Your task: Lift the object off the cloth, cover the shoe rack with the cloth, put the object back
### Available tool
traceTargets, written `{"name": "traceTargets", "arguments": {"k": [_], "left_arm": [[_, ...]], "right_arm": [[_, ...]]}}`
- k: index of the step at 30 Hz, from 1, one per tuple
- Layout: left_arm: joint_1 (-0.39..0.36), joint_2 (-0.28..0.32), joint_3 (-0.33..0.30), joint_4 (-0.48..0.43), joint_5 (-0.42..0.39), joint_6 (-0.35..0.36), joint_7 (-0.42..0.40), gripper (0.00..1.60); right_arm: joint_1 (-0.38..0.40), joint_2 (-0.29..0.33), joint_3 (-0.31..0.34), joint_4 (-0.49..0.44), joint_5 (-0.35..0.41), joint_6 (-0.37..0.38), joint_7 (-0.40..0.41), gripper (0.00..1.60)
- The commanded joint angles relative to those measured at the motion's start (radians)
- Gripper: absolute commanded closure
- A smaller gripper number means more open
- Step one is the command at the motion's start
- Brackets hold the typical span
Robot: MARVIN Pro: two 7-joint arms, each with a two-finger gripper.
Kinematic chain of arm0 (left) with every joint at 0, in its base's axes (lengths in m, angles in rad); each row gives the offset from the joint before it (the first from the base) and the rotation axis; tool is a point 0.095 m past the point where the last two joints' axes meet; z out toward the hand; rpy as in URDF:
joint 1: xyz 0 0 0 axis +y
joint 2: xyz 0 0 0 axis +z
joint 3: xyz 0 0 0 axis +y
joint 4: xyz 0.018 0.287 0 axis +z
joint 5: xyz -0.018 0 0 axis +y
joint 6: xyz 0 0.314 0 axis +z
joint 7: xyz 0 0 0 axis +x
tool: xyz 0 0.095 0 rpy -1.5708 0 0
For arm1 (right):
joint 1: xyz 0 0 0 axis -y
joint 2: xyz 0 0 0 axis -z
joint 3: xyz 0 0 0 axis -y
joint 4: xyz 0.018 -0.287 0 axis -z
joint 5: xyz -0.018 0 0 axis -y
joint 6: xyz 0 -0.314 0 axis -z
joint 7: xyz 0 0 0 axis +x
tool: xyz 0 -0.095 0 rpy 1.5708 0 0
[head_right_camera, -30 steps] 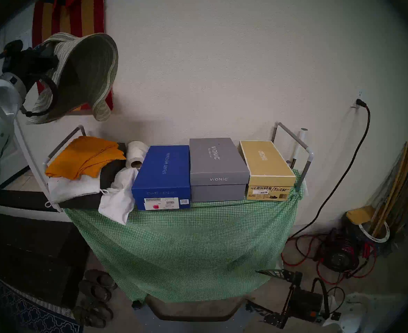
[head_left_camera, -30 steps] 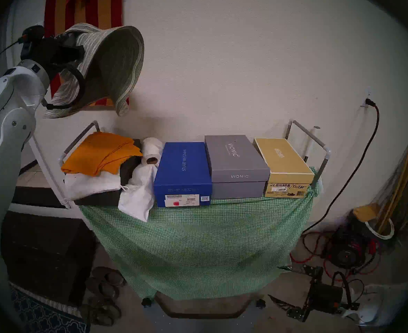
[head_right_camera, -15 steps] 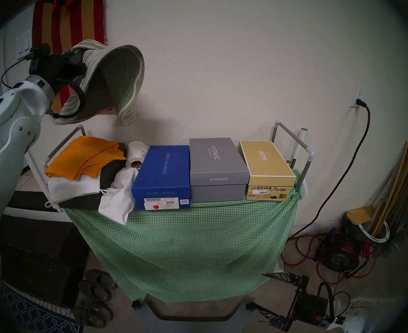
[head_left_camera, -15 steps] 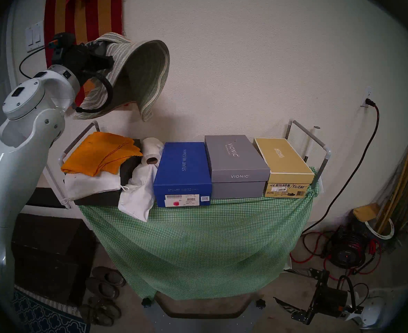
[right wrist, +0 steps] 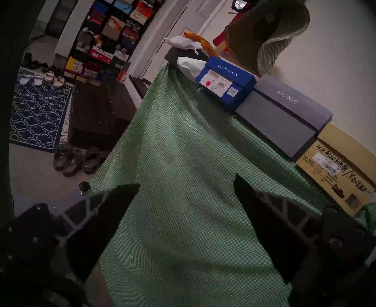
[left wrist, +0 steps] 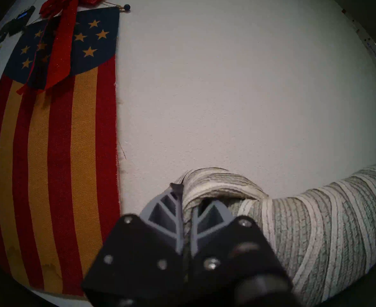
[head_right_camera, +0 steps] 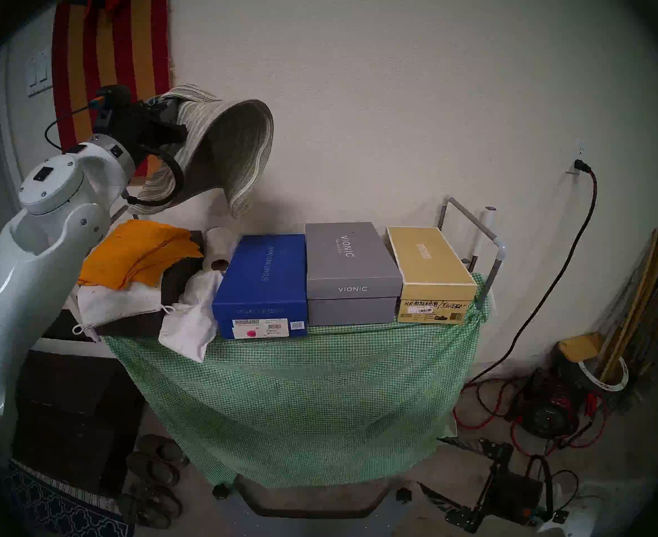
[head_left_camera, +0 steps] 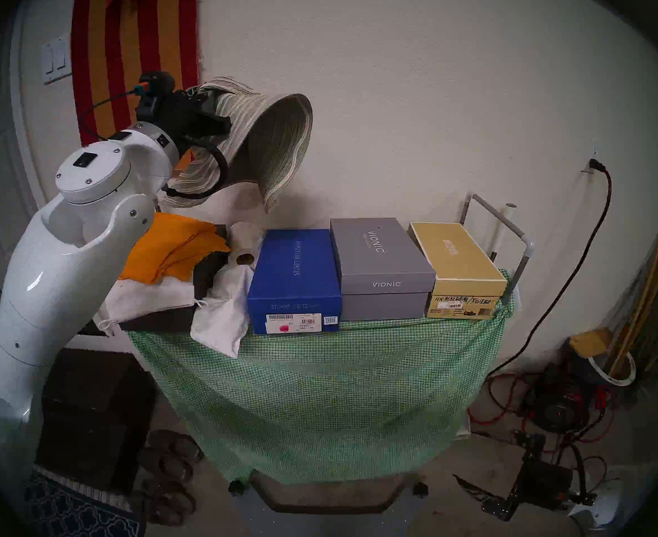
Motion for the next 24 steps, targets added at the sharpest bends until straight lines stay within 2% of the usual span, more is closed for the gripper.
{"name": "traceTargets", "arguments": {"k": [1, 14, 24], "left_arm": [[-0.048, -0.039, 0.045, 0.020, 0.037, -0.010, 0.009, 1.60], [-0.084, -0.105, 0.143, 0.065, 0.092, -0.033, 0.041, 1.60], [-0.080, -0.135, 0.191, 0.093, 0.113, -0.059, 0.059, 1.60]], "right_arm": [[-0.075, -0.037, 0.040, 0.000, -0.015, -0.018, -0.002, 0.00], [-0.075, -0.098, 0.083, 0.018, -0.036, -0.056, 0.013, 0.00], [-0.075, -0.171, 0.128, 0.031, -0.040, -0.094, 0.063, 0.00]]}}
